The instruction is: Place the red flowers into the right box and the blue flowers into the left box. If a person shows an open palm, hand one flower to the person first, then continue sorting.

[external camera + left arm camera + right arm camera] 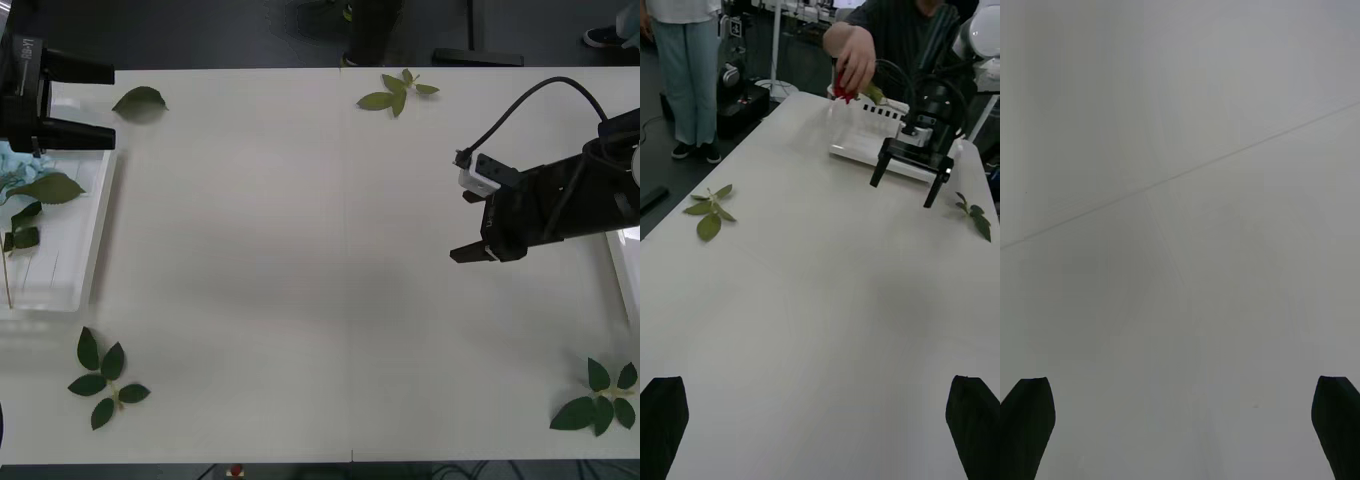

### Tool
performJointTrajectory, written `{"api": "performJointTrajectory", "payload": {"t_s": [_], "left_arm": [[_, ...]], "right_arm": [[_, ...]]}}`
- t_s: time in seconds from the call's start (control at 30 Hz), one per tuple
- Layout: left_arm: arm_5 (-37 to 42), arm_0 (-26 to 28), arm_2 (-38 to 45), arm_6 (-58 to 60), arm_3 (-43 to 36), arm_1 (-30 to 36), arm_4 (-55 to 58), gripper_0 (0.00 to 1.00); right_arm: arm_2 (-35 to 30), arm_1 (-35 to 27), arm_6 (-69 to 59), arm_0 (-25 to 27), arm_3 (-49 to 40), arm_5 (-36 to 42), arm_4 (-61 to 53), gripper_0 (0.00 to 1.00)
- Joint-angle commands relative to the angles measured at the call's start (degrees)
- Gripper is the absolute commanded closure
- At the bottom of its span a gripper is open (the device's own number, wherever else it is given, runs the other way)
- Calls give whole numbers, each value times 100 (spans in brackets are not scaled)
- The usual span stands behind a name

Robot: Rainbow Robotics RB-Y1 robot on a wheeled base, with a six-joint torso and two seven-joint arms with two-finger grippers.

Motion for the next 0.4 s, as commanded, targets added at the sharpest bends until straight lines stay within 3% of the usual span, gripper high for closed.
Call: {"api": "performJointTrajectory", "payload": {"t_s": [0.03, 0.4], "left_arm": [[39, -157, -39, -162, -106, 86, 120, 0], [39, -157, -39, -162, -106, 86, 120, 0]], "right_arm": [[-80, -1, 71, -74, -100, -7, -26, 0], [-80, -1, 71, -74, -100, -7, -26, 0]]}}
